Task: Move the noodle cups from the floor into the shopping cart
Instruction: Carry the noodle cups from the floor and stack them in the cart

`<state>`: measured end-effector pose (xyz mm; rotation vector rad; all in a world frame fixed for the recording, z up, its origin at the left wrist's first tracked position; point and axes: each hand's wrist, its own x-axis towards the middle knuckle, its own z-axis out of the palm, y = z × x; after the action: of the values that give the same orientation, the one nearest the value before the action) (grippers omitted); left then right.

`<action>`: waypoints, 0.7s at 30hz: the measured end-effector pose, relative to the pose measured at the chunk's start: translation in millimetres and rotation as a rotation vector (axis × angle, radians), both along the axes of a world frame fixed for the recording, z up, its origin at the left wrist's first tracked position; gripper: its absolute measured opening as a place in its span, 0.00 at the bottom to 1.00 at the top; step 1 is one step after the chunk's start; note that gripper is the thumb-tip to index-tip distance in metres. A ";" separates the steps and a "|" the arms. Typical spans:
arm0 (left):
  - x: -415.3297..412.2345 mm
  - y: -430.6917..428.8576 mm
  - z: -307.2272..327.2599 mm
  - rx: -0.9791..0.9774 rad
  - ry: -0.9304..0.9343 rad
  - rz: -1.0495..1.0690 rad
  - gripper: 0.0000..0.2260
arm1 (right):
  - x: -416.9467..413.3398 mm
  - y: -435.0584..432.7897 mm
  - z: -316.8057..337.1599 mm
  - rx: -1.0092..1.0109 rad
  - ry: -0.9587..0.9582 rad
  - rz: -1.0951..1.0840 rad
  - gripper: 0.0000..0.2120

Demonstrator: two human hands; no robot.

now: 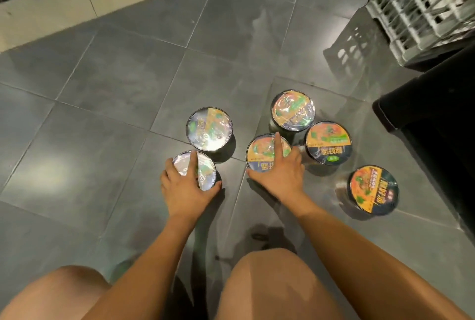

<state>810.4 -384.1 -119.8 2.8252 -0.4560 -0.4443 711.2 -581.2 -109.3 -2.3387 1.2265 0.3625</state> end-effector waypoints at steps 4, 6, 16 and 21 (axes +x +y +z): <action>-5.4 5.3 32.9 -0.046 0.037 0.034 0.41 | -17.4 2.6 33.0 0.051 -0.102 -0.037 0.53; -7.4 11.8 64.8 -0.030 0.028 -0.004 0.41 | -32.1 4.5 67.6 0.071 -0.049 -0.057 0.53; -14.6 20.2 320.8 0.066 0.051 -0.147 0.42 | -91.2 20.8 320.8 0.059 -0.034 -0.170 0.50; -29.3 14.5 458.6 0.095 0.067 -0.233 0.40 | -133.5 32.8 436.8 -0.048 -0.228 -0.244 0.45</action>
<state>781.1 -369.5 338.8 2.8480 -0.7742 -0.6192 577.8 -548.5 327.5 -2.1646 1.3970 -0.0149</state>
